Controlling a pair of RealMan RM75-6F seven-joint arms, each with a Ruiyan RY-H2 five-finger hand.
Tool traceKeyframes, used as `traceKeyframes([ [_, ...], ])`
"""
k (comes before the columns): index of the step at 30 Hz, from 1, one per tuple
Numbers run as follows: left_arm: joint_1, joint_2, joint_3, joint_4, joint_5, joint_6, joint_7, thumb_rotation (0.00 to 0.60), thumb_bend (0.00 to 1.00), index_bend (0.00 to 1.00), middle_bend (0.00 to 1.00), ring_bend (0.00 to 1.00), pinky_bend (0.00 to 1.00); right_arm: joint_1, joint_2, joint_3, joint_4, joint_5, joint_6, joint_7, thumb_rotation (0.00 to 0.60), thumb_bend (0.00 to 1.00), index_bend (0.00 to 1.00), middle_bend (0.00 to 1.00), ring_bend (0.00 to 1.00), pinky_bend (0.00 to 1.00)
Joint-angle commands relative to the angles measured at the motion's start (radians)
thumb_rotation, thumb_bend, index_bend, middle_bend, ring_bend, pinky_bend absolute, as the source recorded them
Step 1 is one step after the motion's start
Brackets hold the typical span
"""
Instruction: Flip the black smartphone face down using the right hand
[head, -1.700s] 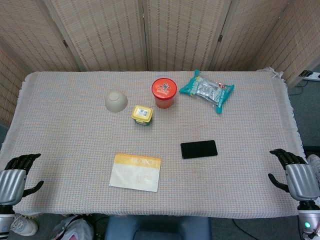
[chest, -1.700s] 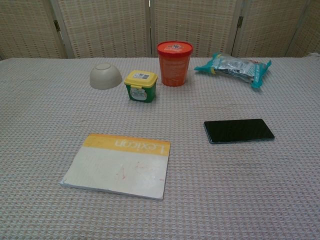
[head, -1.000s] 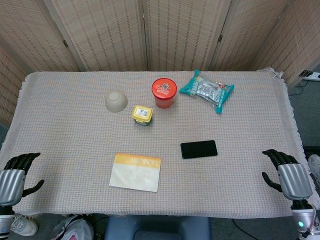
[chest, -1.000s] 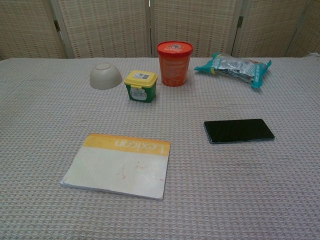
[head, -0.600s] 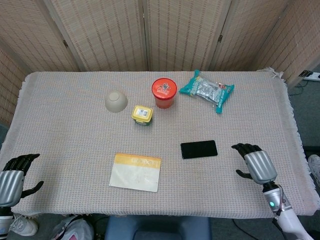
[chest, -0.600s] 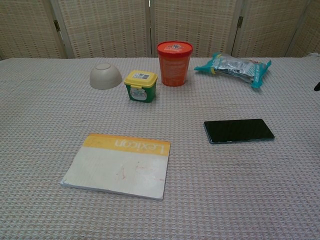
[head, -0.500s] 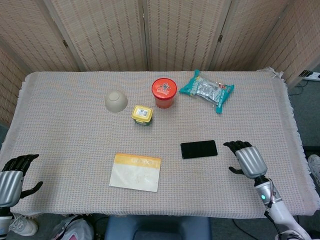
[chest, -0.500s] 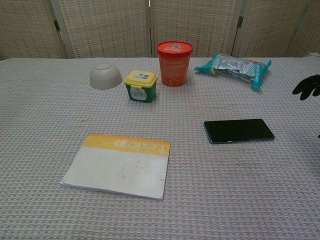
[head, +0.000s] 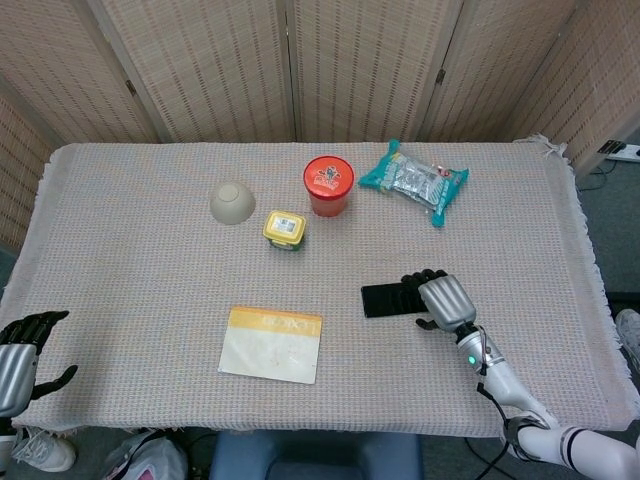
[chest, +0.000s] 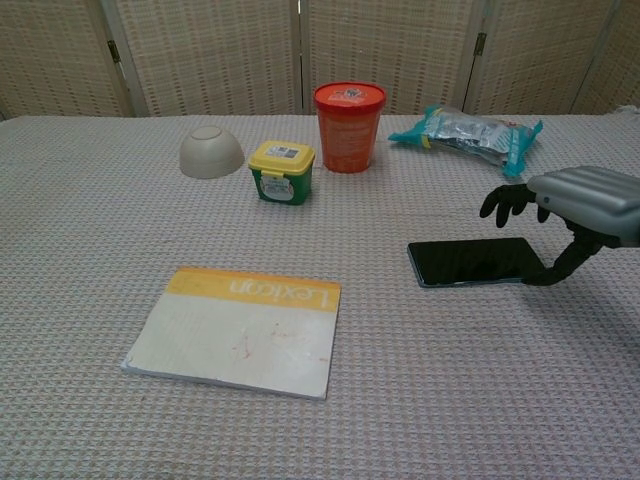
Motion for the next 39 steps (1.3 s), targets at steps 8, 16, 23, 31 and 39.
traceKeyframes([
  [8, 0.002, 0.004, 0.001, -0.006, -0.006, -0.005, 0.002, 0.600, 0.20, 0.22, 0.25, 0.21, 0.24, 0.058, -0.058, -0.002, 0.061, 0.030, -0.055, -0.009, 0.600, 0.12, 0.27, 0.32, 0.26, 0.36],
  [16, 0.008, 0.005, -0.002, -0.003, -0.013, 0.000, 0.000, 0.600, 0.20, 0.22, 0.24, 0.21, 0.24, 0.081, -0.088, -0.014, 0.101, 0.034, -0.055, -0.011, 0.600, 0.13, 0.28, 0.33, 0.26, 0.36],
  [23, 0.008, 0.004, -0.004, 0.000, -0.017, -0.004, -0.003, 0.600, 0.20, 0.22, 0.24, 0.21, 0.24, 0.086, -0.108, -0.023, 0.127, 0.034, -0.037, -0.014, 0.600, 0.09, 0.30, 0.33, 0.26, 0.36],
  [31, 0.010, 0.003, -0.005, 0.006, -0.022, -0.006, -0.006, 0.600, 0.20, 0.22, 0.24, 0.21, 0.24, 0.098, -0.127, -0.028, 0.155, 0.047, -0.042, -0.024, 0.600, 0.09, 0.31, 0.34, 0.26, 0.36],
  [39, 0.014, 0.002, -0.008, 0.012, -0.027, -0.002, -0.012, 0.600, 0.20, 0.22, 0.24, 0.21, 0.24, 0.111, -0.132, -0.034, 0.161, 0.059, -0.058, -0.035, 0.600, 0.15, 0.32, 0.35, 0.26, 0.36],
])
